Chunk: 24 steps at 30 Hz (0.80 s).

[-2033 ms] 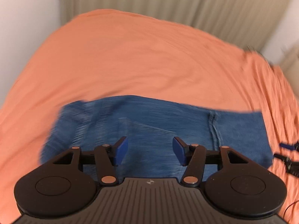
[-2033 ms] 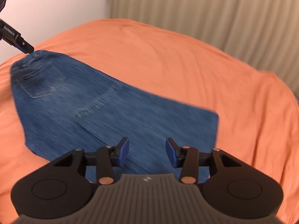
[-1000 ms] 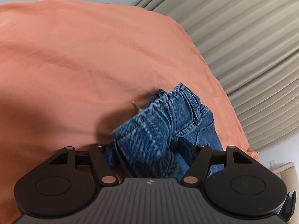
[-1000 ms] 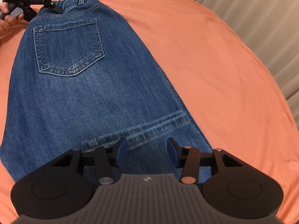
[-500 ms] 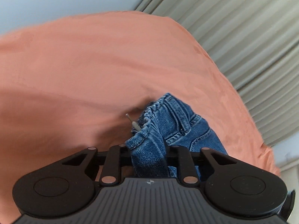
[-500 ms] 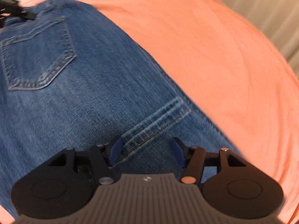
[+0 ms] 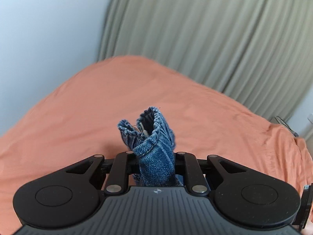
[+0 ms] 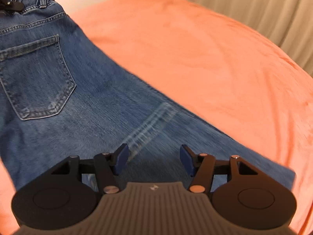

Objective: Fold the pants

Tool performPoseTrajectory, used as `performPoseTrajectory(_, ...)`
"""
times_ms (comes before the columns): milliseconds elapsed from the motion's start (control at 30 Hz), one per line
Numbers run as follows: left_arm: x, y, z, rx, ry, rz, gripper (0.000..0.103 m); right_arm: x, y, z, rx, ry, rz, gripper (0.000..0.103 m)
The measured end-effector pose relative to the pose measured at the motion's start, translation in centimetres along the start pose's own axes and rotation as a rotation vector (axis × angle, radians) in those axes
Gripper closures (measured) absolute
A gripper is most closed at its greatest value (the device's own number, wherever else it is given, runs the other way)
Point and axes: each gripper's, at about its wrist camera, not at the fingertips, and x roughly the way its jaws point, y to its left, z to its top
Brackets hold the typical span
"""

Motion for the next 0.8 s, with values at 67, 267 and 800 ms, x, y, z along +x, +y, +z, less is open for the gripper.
performPoseTrajectory(67,-1.3,-3.3,0.3,0.041,-0.027,-0.028,0.084,-2.0,-1.2,-1.4,0.044,-0.015,0.033,0.048)
performPoseTrajectory(267,-3.6,-14.4,-0.1,0.221,-0.071,-0.107,0.084,-7.3,-4.7,-6.1,0.129,-0.002,0.016,0.046)
performPoseTrajectory(800,7.4,-34.8,-16.7,0.51,0.232,-0.168,0.084,-15.9,-9.4,-19.2,0.264,-0.019,-0.007,0.045)
